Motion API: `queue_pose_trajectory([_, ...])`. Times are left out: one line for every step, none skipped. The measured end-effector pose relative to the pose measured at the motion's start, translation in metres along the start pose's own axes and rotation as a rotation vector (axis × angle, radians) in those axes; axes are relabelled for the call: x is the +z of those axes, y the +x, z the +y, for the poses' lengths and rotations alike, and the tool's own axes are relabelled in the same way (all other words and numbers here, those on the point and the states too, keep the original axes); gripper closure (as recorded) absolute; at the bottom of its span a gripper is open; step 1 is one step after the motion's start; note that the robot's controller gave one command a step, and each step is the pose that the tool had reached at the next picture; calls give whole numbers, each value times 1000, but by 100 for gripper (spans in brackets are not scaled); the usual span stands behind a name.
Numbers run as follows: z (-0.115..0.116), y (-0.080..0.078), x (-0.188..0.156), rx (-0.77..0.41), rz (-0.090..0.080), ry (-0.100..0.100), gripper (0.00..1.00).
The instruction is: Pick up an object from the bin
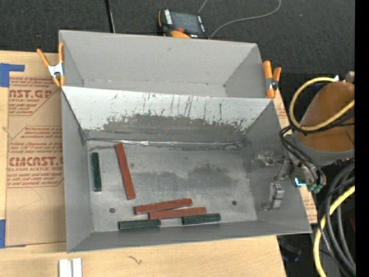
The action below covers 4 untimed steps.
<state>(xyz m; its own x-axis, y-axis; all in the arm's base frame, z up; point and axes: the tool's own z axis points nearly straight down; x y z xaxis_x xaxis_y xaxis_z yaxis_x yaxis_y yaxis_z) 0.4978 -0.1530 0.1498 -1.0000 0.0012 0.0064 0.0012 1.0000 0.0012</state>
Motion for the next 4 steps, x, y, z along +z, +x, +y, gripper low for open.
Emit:
queue_pose_trajectory([24,-88,46,-177,-11,1,0])
queue_pose_trajectory([100,2,80,-274,-3,-3,0])
queue_pose_trajectory([141,10,34,-356,-9,1,0])
queue_pose_trajectory([199,15,63,-195,-12,0,0])
